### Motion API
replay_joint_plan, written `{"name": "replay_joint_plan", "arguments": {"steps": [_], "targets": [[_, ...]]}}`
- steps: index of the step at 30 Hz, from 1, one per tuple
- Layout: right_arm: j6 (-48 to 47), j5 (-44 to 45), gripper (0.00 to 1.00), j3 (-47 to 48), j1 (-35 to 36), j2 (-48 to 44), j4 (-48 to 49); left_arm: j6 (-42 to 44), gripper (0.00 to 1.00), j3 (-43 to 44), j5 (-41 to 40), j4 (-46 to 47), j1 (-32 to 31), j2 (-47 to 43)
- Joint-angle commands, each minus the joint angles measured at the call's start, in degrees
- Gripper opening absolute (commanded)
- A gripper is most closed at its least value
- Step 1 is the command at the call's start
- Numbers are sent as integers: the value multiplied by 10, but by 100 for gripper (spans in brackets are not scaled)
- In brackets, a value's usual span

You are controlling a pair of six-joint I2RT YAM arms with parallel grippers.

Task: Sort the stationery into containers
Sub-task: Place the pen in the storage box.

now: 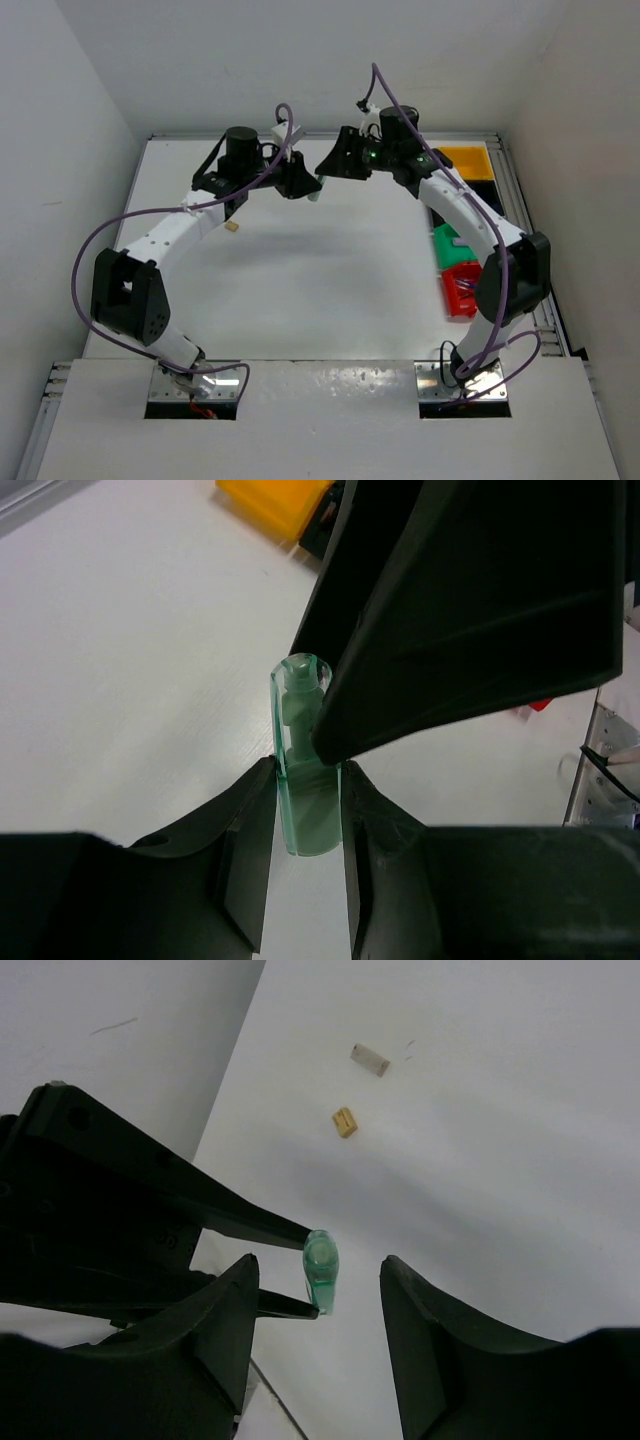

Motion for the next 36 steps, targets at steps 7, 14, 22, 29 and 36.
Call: {"name": "replay_joint_plan", "arguments": {"steps": [7, 14, 22, 29, 36], "targets": [[4, -25, 15, 1, 11, 9, 33, -2, 9, 40, 2, 22, -9, -16], [-49, -24, 0, 9, -86, -15, 0, -1, 100, 65, -66, -53, 5, -10], [-173, -8, 0, -68, -336, -95, -76, 43, 100, 74, -167, -175, 73, 21], [-201, 43, 0, -128, -427, -88, -76, 14, 100, 59, -302, -198, 91, 43], [-187, 107, 2, -113, -442, -35, -59, 0, 99, 38, -312, -213, 124, 59]]}}
